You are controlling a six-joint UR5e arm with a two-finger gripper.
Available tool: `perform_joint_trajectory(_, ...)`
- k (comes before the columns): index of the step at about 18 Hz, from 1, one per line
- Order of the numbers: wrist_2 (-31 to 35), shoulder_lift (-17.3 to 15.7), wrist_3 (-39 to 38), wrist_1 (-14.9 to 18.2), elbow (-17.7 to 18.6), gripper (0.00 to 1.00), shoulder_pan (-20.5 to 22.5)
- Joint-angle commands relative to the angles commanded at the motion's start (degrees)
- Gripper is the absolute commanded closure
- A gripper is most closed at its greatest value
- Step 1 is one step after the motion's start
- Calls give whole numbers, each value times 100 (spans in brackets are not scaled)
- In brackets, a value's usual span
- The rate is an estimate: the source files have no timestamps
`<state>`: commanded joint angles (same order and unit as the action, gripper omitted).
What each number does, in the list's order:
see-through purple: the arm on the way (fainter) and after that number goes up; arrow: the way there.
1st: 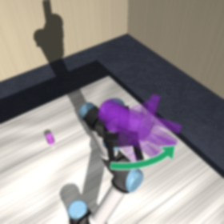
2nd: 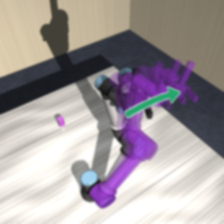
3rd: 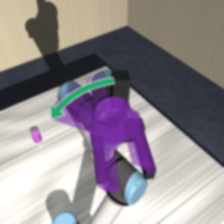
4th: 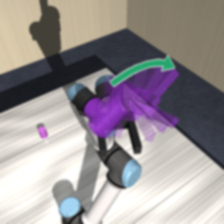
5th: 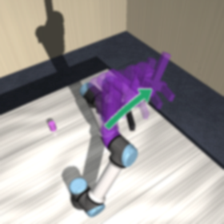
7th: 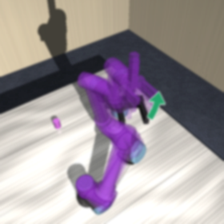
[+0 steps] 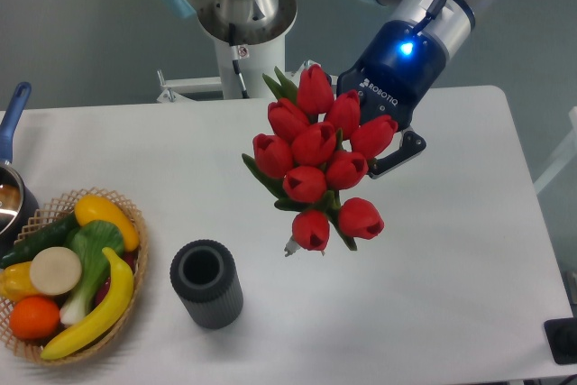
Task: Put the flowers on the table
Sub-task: 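Hold the red tulip bunch in the gripper and begin moving it sideways, then carry the tulips away from the black vase and rotate the gripper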
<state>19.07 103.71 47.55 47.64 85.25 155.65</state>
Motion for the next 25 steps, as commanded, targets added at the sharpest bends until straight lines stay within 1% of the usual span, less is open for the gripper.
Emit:
perform_joint_trajectory(9, 17, -79, -70, 0, 53, 59, 9)
perform_joint_trajectory(12, 123, -141, -70, 9, 62, 59, -17)
perform_joint_trajectory(14, 307, -202, -70, 17, 62, 59, -26)
perform_joint_trajectory(17, 746, -211, -70, 18, 62, 59, -44)
perform_joint_trajectory(19, 1228, -228, -70, 18, 96, 59, -44)
perform_joint_trajectory(22, 1914, -369, -62, 26, 228, 59, -9)
perform_joint_trajectory(24, 2571, -474, -70, 44, 281, 59, 9)
perform_joint_trajectory(25, 3054, -518, -62, 44, 342, 59, 0)
